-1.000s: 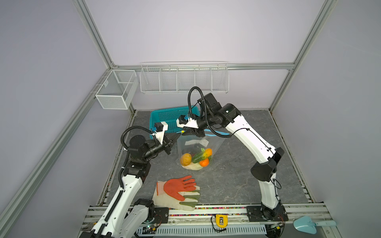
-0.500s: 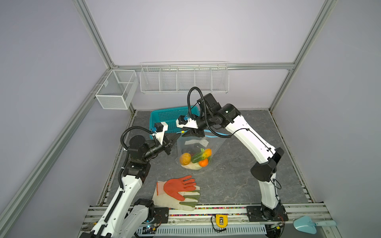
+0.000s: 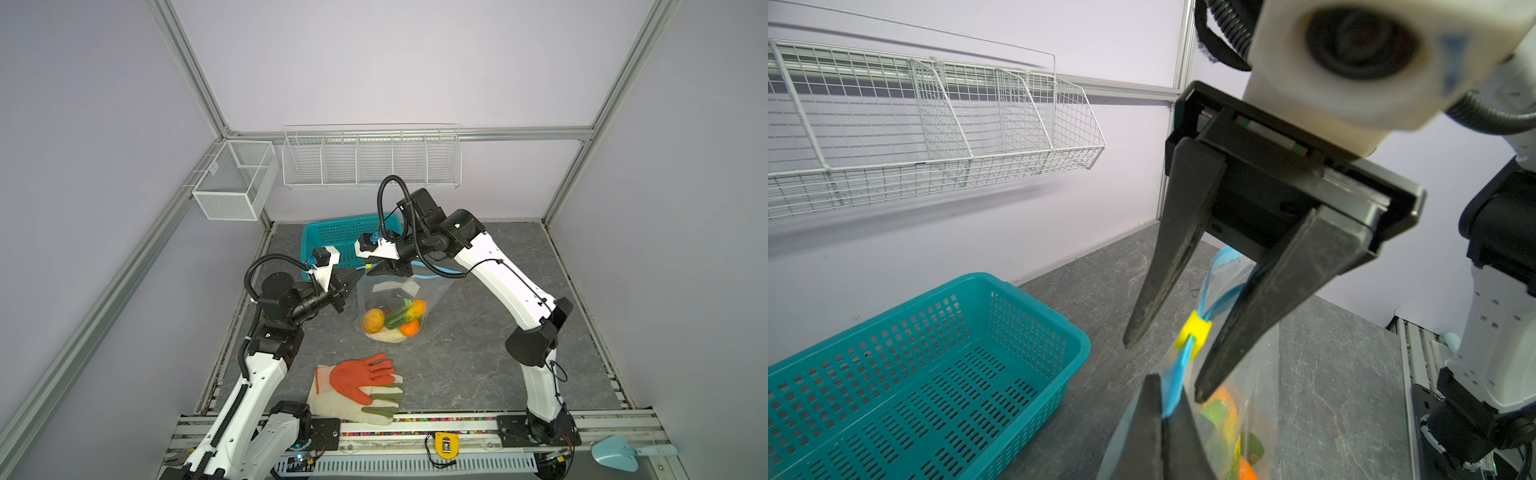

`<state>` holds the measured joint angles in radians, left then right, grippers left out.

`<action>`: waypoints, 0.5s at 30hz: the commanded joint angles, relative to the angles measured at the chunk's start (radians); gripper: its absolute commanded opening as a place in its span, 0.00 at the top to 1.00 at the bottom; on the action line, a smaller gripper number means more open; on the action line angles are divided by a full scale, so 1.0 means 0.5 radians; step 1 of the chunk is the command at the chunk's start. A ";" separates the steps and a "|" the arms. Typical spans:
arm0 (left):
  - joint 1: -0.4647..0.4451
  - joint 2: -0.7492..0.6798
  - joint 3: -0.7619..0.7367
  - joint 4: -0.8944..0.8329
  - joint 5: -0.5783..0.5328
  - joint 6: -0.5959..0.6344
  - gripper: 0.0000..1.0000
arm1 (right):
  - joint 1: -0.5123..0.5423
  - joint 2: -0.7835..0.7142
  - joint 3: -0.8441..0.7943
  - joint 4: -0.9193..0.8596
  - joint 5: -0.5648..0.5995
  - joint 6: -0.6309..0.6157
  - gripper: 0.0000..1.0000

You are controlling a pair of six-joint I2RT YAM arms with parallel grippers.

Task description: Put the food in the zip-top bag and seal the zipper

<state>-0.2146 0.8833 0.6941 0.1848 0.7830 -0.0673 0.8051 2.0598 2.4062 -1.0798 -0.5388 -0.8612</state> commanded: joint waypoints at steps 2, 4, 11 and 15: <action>-0.013 -0.009 0.044 -0.026 -0.010 0.039 1.00 | 0.019 -0.128 -0.045 0.013 -0.029 -0.008 0.66; -0.011 -0.010 0.045 -0.029 -0.011 0.038 1.00 | 0.020 -0.131 -0.048 0.013 -0.032 -0.010 0.67; -0.010 -0.016 0.044 -0.029 -0.011 0.040 1.00 | 0.022 -0.128 -0.050 0.003 -0.034 -0.012 0.77; -0.014 -0.024 0.047 -0.029 -0.008 0.037 1.00 | 0.022 -0.117 -0.049 0.000 -0.026 -0.011 0.81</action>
<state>-0.2165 0.8825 0.6941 0.1734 0.7822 -0.0666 0.8082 2.0235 2.3955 -1.0798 -0.5388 -0.8608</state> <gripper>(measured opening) 0.047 0.192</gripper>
